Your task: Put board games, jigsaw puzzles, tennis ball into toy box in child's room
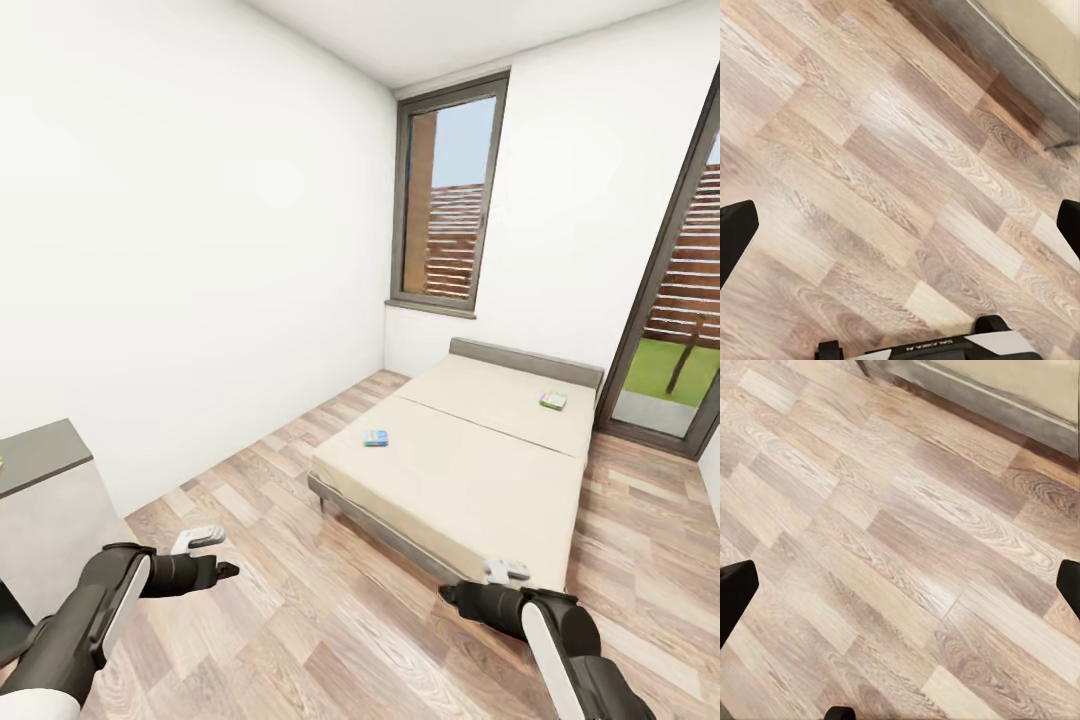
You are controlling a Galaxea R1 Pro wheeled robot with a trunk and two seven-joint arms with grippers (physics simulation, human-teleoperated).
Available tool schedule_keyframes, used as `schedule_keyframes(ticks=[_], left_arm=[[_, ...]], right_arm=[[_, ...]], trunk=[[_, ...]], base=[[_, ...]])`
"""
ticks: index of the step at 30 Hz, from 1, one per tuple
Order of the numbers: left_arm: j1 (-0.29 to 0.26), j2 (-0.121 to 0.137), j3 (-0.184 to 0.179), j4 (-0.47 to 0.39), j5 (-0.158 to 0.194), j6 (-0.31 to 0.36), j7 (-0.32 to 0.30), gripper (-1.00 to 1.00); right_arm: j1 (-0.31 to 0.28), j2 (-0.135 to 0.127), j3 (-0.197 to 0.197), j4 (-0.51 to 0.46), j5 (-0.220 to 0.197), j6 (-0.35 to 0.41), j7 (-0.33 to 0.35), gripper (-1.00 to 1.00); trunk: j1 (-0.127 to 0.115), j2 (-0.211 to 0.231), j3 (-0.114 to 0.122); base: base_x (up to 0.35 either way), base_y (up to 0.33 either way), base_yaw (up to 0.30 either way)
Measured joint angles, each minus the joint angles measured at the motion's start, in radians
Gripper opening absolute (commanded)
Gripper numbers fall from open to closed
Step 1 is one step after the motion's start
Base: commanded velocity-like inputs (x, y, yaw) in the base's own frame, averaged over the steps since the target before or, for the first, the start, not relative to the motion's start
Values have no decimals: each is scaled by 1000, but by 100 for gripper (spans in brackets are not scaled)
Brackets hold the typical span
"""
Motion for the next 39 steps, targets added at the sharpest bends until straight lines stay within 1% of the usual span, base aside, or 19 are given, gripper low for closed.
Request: schedule_keyframes(ticks=[2,5,8,12,18,33,39], left_arm=[[0,0,0,-8,0,-1,1,100],[0,1,2,-13,0,-2,1,100],[0,1,-2,-17,0,-2,1,100],[0,1,-3,-18,-1,-2,0,100],[0,-1,-4,-20,0,-2,0,100],[0,0,-5,-20,-1,-2,0,100],[0,1,-4,-20,0,-2,0,100]], right_arm=[[0,-4,-25,-17,-8,13,1,100],[1,-5,-50,-25,-14,21,1,100],[1,-5,-62,-21,-19,21,2,100],[1,2,-61,-25,-19,20,2,100],[1,4,-59,-28,-18,21,2,100],[1,4,-62,-22,-20,21,3,100],[1,4,-62,-20,-20,21,3,100]], trunk=[[0,0,-1],[0,0,-2],[0,0,-3],[0,0,-3],[0,0,-4],[0,0,-4],[0,0,-4]], base=[[154,175,-80],[183,135,-144],[129,31,-237],[93,4,-232],[165,92,-87],[236,201,-266],[129,261,-285]])
